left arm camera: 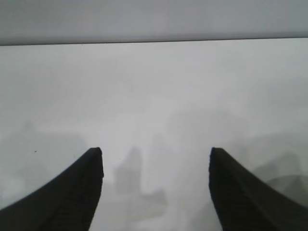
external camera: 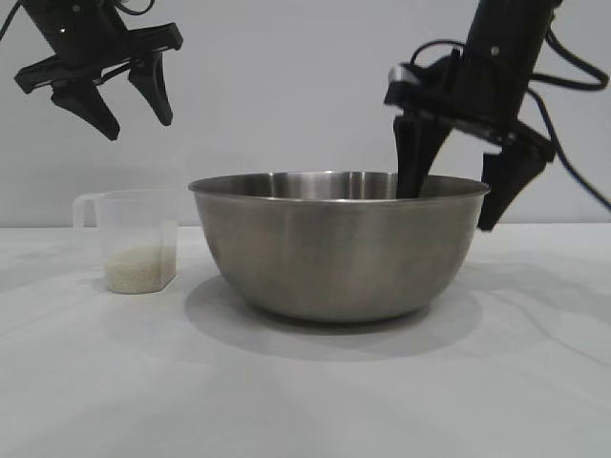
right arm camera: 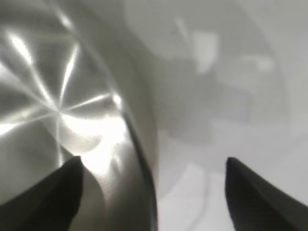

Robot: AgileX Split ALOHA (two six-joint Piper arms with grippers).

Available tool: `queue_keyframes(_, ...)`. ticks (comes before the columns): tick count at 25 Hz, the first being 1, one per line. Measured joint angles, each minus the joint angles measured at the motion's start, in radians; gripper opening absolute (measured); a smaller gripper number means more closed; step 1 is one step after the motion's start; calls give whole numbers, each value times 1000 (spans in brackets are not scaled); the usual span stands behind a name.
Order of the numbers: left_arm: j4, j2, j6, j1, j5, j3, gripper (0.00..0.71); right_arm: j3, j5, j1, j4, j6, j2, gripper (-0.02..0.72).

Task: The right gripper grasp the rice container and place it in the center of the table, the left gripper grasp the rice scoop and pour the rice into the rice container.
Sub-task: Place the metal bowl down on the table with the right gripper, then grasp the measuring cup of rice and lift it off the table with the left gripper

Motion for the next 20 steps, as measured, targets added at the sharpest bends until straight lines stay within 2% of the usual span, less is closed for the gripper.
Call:
queue_keyframes(4,0,0,0,0,0,0,416,0,8,0,-131,89,-67,550)
queue_keyframes(6,2,0,0,0,0,0,416,0,10,-12,-170,121,-101,550)
queue_keyframes(9,6,0,0,0,0,0,416,0,11,-49,-182,178,-157,550)
queue_keyframes(11,8,0,0,0,0,0,416,9,14,-79,-186,194,-202,550)
queue_keyframes(20,29,0,0,0,0,0,416,255,19,-200,-206,200,-498,550)
